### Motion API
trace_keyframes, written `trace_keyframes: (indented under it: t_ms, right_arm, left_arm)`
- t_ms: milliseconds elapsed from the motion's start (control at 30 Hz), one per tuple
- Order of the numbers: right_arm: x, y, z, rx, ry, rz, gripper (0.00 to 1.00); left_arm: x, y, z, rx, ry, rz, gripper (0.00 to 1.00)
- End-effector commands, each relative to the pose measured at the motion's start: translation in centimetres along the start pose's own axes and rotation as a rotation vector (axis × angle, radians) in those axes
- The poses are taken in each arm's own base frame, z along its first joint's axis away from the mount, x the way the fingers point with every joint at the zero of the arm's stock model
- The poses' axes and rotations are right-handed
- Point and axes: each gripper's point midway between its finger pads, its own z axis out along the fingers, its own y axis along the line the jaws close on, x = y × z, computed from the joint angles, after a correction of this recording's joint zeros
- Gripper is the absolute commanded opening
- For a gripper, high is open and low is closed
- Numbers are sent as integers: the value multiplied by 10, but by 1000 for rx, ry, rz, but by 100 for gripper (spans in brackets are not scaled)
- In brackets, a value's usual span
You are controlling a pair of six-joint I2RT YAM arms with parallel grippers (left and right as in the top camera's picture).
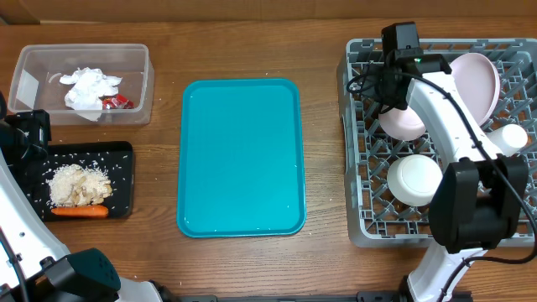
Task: Sort waste into correct bins and load items into the dishwasher rack
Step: 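Push the fork down upright into a rack slot beside the chopsticks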
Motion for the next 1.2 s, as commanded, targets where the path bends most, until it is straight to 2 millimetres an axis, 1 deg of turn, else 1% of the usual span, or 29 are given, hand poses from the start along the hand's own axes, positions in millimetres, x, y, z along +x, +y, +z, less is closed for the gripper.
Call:
trace_keyframes:
  t_ms: [0,67,200,233,300,333,400,567,733,800,833,900,1067,1167]
  right_arm:
    - [10,-6,21,27,55,2,71]
    - [12,-6,22,30,62,1,71]
    - [9,-5,13,24,56,-4,71]
    - [8,-4,9,21,52,-8,69]
    - [5,-3,4,17,43,-18,64]
    - [3,-3,0,13,33,-17,59]
    - [1,-2,-4,8,23,-17,55]
    - [-1,-2,-8,5,15,-22,49]
    - [-6,0,-21,-8,-14,-49,47]
    - [-6,4,-28,-34,-20,-56,47]
    - [-5,13,-34,-88,-16,-89,47]
    - [-4,24,-40,-152,-13,-118,46]
    - [0,36,-43,-221,5,-155,45]
    - [5,33,-43,-214,24,-153,47]
  left_arm:
    - [-1,1,-1,-3,-7,11,100]
    - [-1,1,-1,-3,-7,11,100]
    - [-1,1,-1,-3,-7,11,100]
    - [-1,1,-1,-3,-7,11,100]
    - [-1,1,-1,-3,-7,11,100]
    - [-1,1,-1,-3,-7,11,100]
    - [-1,1,-1,-3,-7,11,100]
    - [-1,1,-1,-3,-7,11,100]
    - [-1,1,-1,-3,-7,11,100]
    - [-1,1,-1,-3,-7,11,100]
    - [-1,1,-1,-3,-7,11,100]
    - [-1,1,-1,-3,-7,11,100]
    - [-1,1,-1,-3,-7,11,100]
    - [-1,1,-1,-3,-7,11,100]
